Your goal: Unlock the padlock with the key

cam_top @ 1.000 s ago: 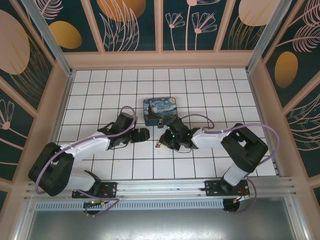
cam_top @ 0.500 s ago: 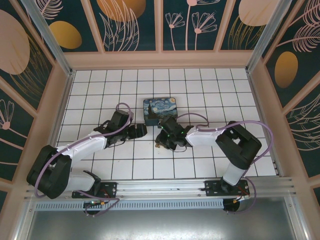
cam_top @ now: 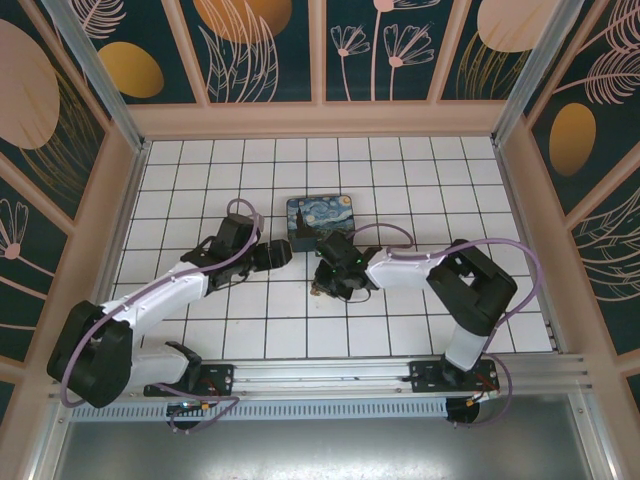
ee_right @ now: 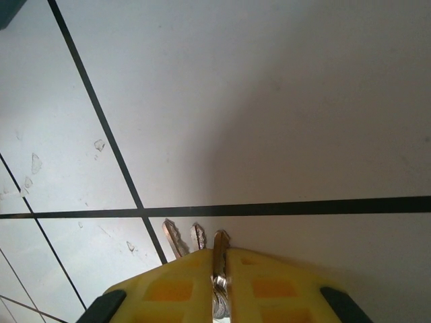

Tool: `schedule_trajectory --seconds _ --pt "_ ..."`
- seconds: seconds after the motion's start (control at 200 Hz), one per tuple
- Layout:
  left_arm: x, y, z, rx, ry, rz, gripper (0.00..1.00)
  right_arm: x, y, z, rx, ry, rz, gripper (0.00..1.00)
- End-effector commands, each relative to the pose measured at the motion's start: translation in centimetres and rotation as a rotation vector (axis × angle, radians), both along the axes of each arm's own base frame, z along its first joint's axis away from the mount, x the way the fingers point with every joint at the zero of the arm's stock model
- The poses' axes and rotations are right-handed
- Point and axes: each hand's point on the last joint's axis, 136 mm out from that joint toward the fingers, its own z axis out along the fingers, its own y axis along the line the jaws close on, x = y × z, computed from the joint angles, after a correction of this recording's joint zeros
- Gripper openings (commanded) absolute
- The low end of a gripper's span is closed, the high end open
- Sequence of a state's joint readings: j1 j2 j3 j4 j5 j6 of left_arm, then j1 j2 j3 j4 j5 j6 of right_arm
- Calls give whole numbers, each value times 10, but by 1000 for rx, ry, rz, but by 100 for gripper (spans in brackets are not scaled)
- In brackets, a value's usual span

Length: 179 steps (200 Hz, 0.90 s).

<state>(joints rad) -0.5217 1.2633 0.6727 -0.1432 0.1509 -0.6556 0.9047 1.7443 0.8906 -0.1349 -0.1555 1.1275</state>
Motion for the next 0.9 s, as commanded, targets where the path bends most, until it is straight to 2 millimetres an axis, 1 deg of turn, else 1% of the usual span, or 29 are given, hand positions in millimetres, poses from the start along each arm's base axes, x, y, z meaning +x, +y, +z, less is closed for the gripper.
schedule_trajectory --seconds 0.0,0.095,0.155,0.195,0.295,0.34,0.39,0.52,0.611,0.696,0.821,0.891 --pt "4 7 8 32 -25 11 82 -10 -26 -40 -157 50 28 10" --pt "2 5 8 20 -22 2 82 -7 -28 -40 -160 44 28 7" --pt "-3 0 2 14 -6 -14 81 -3 -29 -36 -155 33 26 6" --pt "-9 -8 -4 7 13 -36 81 0 -29 -32 -150 22 24 5" --pt "-32 -38 -21 -30 71 -115 81 10 -28 -20 -132 -14 21 3" --pt "-37 -45 -27 -42 91 -124 80 14 -27 -14 -124 -31 21 3" --pt "-39 -47 -32 -50 106 -116 80 16 -26 -8 -119 -42 22 2" --pt "-37 -47 -37 -60 115 -94 81 21 -23 8 -99 -76 27 1" --pt "-36 -47 -38 -64 119 -84 81 23 -23 13 -94 -87 32 1" --pt "-30 -47 -34 -82 109 -70 81 24 -25 16 -97 -95 38 1" --pt "-21 -51 -29 -117 105 -77 81 25 -27 28 -84 -129 41 0" --pt "-17 -50 -24 -131 98 -77 81 24 -28 35 -79 -134 42 2"
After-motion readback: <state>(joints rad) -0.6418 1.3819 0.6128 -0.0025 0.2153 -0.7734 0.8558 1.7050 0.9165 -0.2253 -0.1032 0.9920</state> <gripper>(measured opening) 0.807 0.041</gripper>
